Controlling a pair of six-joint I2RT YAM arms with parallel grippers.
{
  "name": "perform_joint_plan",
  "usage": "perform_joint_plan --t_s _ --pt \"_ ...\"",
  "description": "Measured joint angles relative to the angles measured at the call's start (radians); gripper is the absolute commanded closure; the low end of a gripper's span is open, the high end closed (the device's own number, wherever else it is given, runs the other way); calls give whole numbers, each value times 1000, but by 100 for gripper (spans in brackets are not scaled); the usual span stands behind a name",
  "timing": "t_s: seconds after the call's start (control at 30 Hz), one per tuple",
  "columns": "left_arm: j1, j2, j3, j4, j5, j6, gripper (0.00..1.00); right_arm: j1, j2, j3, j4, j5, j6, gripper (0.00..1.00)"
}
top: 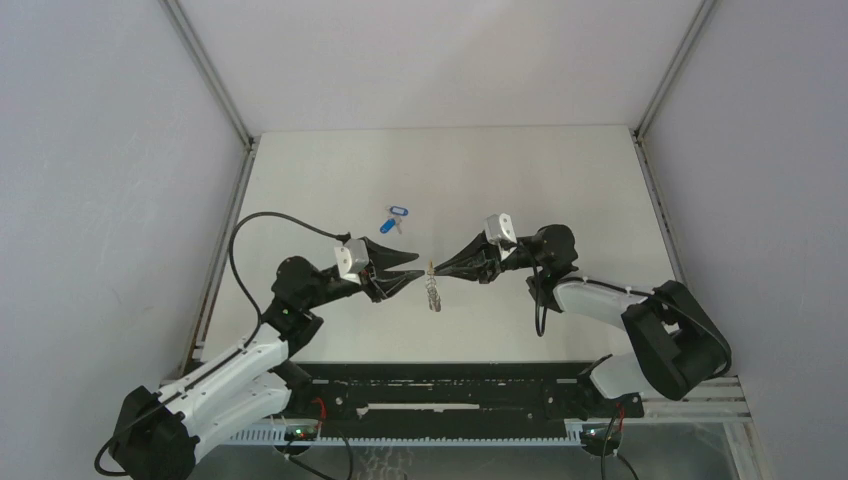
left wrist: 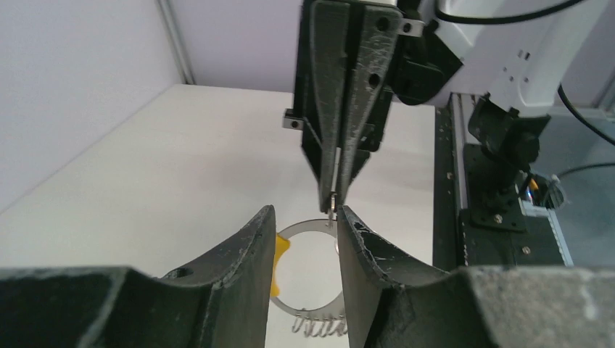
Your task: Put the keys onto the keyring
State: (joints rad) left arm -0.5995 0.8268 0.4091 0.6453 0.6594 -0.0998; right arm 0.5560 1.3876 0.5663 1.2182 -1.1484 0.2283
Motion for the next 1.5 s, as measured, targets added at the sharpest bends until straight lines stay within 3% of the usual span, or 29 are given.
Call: perform_joint_plan --t_s 0.5,0.73,1.23,1.5 --pt "0 117 23 -240 43 224 60 -72 179 126 13 -239 -110 100" --pt "0 171 23 -143 25 218 72 -71 201 130 13 -249 -117 100" --pt "0 222 23 -40 67 211 76 -63 204 130 16 -238 -113 100" --pt "-5 232 23 -31 90 207 72 -63 215 130 19 -222 -112 100"
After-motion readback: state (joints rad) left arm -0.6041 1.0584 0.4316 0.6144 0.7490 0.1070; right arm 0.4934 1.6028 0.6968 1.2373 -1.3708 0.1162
